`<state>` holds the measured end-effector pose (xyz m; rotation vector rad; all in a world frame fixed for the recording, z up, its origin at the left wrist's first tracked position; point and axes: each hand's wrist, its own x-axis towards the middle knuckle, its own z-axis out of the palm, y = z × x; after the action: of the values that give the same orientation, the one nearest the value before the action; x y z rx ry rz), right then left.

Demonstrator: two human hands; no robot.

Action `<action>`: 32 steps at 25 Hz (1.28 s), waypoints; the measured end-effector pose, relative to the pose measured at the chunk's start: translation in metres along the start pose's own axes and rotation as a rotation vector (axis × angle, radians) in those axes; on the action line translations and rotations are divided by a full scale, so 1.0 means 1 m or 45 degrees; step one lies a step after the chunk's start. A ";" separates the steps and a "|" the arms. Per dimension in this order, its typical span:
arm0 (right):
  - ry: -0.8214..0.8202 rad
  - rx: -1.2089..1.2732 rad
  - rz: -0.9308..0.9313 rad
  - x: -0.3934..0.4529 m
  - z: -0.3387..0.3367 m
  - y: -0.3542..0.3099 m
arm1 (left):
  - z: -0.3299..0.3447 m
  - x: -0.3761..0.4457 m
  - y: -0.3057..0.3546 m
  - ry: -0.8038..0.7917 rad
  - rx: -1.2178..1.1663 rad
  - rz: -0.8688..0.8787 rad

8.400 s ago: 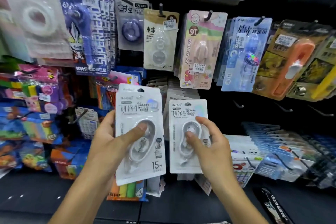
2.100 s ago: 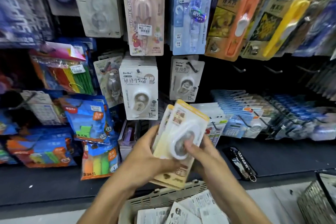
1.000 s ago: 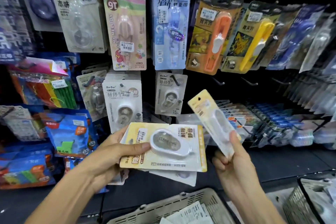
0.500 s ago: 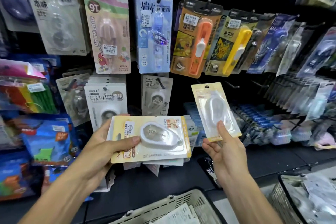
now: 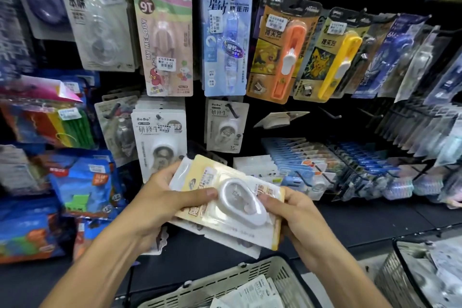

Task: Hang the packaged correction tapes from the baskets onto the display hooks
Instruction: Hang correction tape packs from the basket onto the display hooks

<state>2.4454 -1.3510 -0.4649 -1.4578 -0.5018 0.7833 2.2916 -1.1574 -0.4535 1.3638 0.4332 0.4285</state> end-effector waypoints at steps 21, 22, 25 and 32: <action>0.586 0.662 -0.048 0.023 -0.046 -0.004 | 0.002 -0.003 0.007 0.344 -0.205 0.067; 0.549 0.580 -0.053 0.020 -0.039 0.001 | 0.003 -0.003 0.007 0.340 -0.159 0.084; 0.199 0.129 -0.124 0.013 -0.005 0.013 | 0.006 -0.002 0.011 0.341 -0.053 0.121; -0.202 0.525 -0.087 0.016 0.077 0.021 | 0.034 -0.002 -0.009 0.290 -0.495 0.079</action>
<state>2.3964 -1.2881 -0.4822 -0.9984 -0.4741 0.8926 2.3081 -1.1885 -0.4574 0.9568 0.4670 0.6854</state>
